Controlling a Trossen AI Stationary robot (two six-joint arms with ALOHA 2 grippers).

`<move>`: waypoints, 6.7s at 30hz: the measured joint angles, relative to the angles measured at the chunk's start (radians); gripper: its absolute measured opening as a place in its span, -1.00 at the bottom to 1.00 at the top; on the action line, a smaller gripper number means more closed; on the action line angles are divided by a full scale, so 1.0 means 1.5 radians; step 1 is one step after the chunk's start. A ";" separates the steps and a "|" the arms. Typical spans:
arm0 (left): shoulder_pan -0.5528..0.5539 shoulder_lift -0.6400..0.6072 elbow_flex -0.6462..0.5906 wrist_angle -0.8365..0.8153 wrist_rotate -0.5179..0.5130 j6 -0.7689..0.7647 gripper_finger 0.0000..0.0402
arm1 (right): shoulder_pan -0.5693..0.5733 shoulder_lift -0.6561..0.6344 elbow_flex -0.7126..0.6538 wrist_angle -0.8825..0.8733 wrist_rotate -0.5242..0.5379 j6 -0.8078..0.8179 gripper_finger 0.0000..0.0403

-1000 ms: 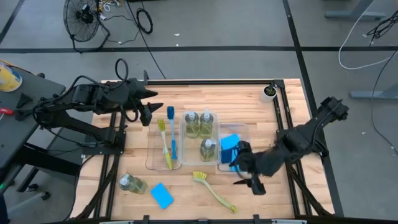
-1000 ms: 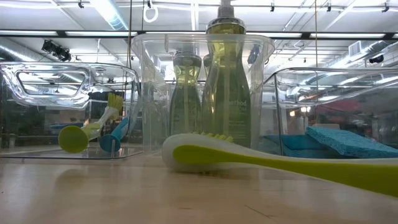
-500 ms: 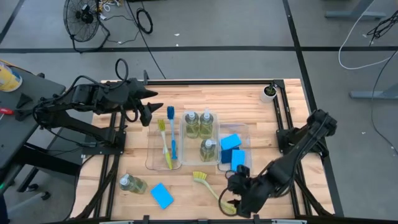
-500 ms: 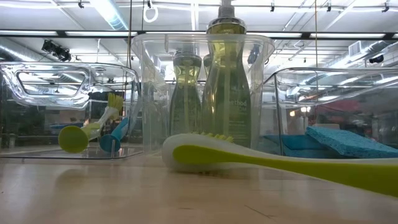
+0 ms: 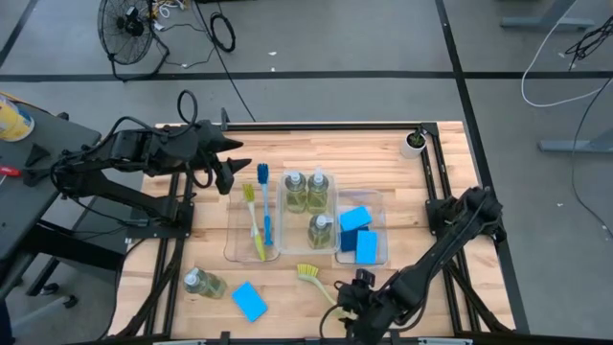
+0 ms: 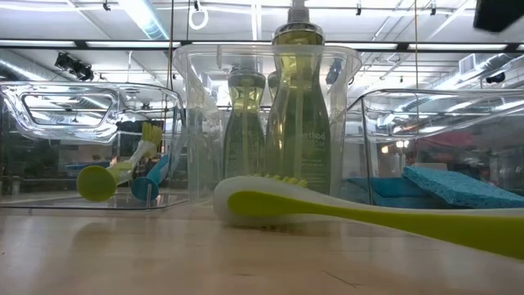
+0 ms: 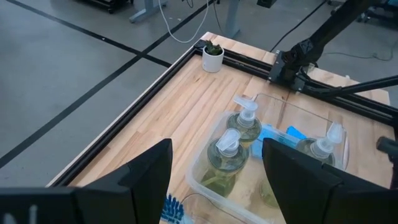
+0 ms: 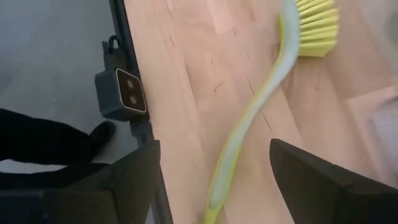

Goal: Pick & Place Kitchen Sink Supplies
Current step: Put the yellow dishwashing brush into the left transparent bin

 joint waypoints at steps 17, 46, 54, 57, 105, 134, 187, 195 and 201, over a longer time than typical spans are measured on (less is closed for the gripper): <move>0.000 0.000 0.000 0.000 0.000 -0.002 0.26 | -0.012 0.117 0.000 0.046 0.082 0.067 0.49; 0.000 0.000 0.000 0.000 0.000 -0.003 0.26 | -0.040 0.161 0.000 0.073 0.039 0.072 -0.43; 0.000 0.000 0.000 0.000 0.000 -0.003 0.26 | -0.040 0.161 0.000 0.089 0.027 0.086 -0.89; 0.000 0.000 0.000 0.000 0.000 -0.003 0.26 | -0.040 0.160 0.000 0.092 0.027 0.086 -0.90; 0.000 0.000 0.000 0.124 0.087 -0.005 0.26 | -0.080 -0.125 0.000 0.183 0.354 -0.156 -0.91; 0.000 0.064 0.000 0.321 0.275 0.034 0.57 | -0.242 -0.164 0.001 0.634 0.467 -0.686 -0.91; -0.002 0.165 0.000 0.468 0.092 0.085 -0.77 | -0.294 -0.162 0.001 0.648 0.456 -0.701 -0.61; 0.000 0.158 0.000 0.440 0.076 0.092 -0.78 | -0.289 -0.163 0.001 0.657 0.441 -0.702 -0.29; -0.001 0.126 -0.001 0.385 0.042 0.099 -0.77 | -0.282 -0.163 0.001 0.658 0.465 -0.712 0.08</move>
